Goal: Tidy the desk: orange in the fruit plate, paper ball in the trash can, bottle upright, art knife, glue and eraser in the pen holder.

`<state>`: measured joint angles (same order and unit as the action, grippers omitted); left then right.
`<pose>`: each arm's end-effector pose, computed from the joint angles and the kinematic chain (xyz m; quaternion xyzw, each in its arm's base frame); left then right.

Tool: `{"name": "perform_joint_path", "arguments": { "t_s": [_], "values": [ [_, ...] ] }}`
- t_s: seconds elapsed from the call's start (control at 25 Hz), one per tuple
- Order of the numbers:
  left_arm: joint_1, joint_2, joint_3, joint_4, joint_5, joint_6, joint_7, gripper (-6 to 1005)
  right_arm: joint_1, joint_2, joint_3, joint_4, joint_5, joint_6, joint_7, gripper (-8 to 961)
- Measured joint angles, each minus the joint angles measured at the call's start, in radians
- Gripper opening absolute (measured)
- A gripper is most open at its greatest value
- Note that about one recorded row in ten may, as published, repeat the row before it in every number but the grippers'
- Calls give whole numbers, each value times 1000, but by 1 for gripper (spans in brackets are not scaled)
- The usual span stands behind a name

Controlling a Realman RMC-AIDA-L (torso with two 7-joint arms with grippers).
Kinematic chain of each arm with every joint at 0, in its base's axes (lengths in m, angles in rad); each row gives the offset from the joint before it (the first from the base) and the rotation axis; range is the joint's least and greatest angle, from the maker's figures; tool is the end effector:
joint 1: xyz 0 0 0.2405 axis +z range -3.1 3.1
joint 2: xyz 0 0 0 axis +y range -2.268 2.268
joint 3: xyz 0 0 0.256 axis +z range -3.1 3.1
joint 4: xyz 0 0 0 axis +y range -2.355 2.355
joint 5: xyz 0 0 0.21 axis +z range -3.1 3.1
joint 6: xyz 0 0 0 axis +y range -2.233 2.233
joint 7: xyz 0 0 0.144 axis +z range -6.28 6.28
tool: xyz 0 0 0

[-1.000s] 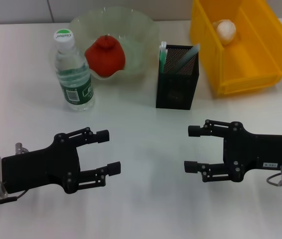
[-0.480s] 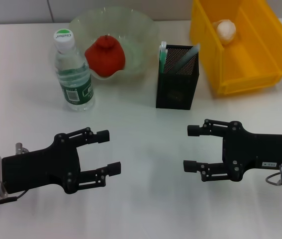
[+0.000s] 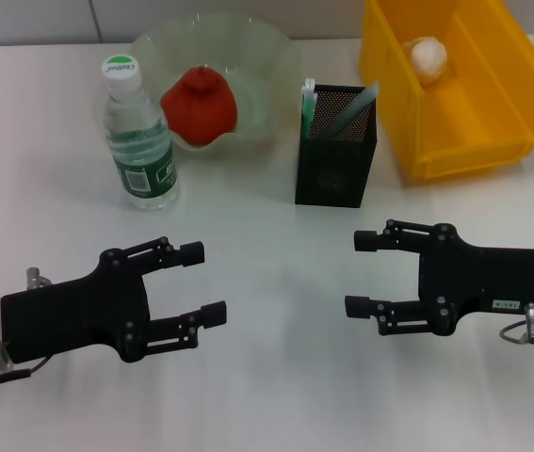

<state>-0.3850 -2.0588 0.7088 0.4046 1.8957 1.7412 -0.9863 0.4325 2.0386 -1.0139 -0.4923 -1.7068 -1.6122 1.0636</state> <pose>-0.2901 0.2498 -0.0241 -0.9249 -0.1576 -0.3332 0.0930 0.2685 0.2810 -0.0308 -0.9486 0.1191 0.2841 0.0727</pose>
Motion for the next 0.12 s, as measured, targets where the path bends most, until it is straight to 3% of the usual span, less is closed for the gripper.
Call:
{"name": "perform_joint_path", "arguments": {
  "t_s": [0.12],
  "values": [
    [0, 0, 0, 0, -1, -1, 0, 783, 3, 0, 0, 0, 0, 0, 2, 820]
  ]
}}
